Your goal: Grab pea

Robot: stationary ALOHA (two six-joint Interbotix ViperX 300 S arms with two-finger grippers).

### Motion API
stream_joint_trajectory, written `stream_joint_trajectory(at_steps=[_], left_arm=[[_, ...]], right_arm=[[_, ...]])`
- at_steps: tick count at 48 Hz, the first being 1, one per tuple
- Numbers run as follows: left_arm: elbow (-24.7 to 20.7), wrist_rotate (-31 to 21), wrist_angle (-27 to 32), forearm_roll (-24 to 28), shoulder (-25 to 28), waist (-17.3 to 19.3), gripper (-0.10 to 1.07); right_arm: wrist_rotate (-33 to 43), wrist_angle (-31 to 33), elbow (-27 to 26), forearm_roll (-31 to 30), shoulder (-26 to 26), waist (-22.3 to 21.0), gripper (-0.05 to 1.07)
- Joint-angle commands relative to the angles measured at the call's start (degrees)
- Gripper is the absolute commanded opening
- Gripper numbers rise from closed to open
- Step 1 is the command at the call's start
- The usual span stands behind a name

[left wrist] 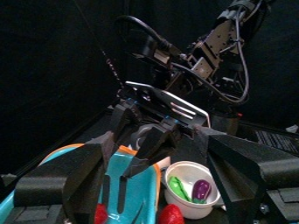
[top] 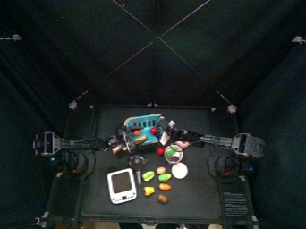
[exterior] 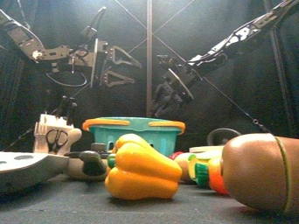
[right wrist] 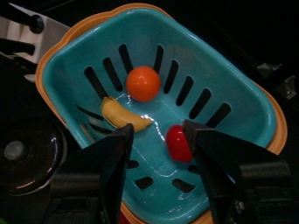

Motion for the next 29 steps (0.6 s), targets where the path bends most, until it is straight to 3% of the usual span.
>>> stream_joint_trajectory(at_steps=[1, 13, 29], left_arm=[[-0.62, 0.09, -0.53, 0.00, -0.62, -0.09, 1.03], [-0.70, 0.09, -0.53, 0.00, -0.62, -0.09, 1.03], [-0.70, 0.09, -0.53, 0.00, 0.09, -0.09, 1.03]], right_arm=[[0.18, 0.00, 0.35, 0.97, -3.96, 0.00, 0.84], [0.09, 0.18, 7.82, 1.32, -11.16, 3.34, 0.84], [-0.35, 0.18, 21.01, 0.35, -20.48, 11.51, 0.84]])
